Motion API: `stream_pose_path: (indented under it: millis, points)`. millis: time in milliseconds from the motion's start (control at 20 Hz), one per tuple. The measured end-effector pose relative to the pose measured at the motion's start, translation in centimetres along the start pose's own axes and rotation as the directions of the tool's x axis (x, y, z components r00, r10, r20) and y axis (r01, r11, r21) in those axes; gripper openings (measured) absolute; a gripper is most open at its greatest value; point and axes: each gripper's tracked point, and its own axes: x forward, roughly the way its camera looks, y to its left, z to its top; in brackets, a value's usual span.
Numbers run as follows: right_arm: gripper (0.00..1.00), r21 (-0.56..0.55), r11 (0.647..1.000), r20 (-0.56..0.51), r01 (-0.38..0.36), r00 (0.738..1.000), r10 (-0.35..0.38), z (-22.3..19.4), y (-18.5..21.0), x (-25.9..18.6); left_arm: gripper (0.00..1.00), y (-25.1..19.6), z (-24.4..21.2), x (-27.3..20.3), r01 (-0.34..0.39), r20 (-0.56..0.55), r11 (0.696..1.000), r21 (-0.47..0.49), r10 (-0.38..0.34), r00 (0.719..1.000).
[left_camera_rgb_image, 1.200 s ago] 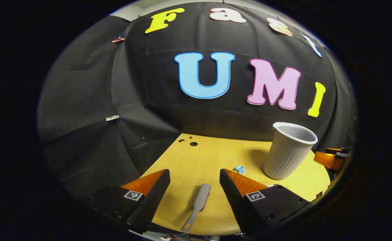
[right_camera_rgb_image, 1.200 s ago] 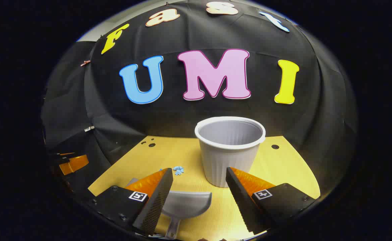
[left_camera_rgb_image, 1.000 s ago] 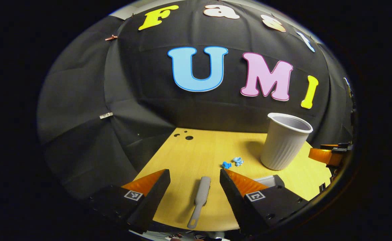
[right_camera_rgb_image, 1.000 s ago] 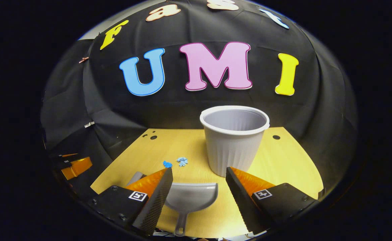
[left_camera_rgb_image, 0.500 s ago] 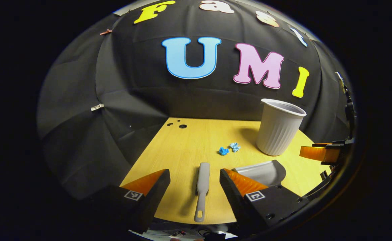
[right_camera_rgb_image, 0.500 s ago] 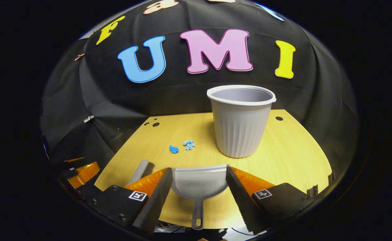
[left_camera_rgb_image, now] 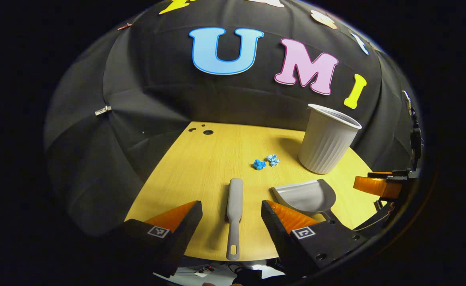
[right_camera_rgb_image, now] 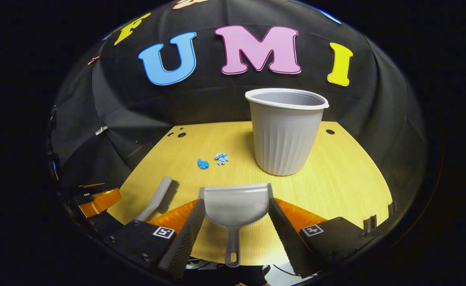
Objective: Pick up the small broom and dustpan from the desktop, sweep the trash into the dustpan with the broom, and then empty the trash into the garbage bin.
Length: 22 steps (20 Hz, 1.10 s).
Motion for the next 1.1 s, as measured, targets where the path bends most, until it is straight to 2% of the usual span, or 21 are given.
stream_pose_path:
  millis: [200,350,550,650,800,1100]
  points:
    - [0.99,-0.017,1.000,-0.057,-0.020,0.998,0.019,-0.3,-0.6,1.0,0.96,-0.1,-1.8,2.1,0.011,-0.105,1.000,-0.021,-0.013,0.994]
    - [0.99,-0.027,0.999,-0.093,-0.048,0.995,0.045,-0.3,-0.9,1.9,0.96,0.8,-3.0,4.1,-0.020,-0.173,1.000,0.003,0.020,0.985]
    - [0.99,-0.056,0.996,-0.130,-0.075,0.989,0.067,-0.7,-1.1,3.1,0.96,0.5,-5.3,6.8,0.013,-0.277,0.998,0.055,0.003,0.961]
    - [0.99,-0.055,0.993,-0.156,-0.100,0.984,0.091,-1.5,-0.8,3.3,0.96,-0.4,-7.1,8.1,0.059,-0.350,0.998,0.017,-0.049,0.935]
    - [0.99,-0.056,0.991,-0.191,-0.118,0.976,0.106,-2.7,-0.7,3.4,0.96,-0.3,-9.4,9.5,0.084,-0.455,0.996,0.006,-0.072,0.888]
    - [0.99,-0.003,0.994,-0.255,-0.108,0.961,0.104,-5.2,-1.1,3.8,0.96,0.0,-12.5,11.2,0.085,-0.612,0.995,0.053,-0.035,0.790]
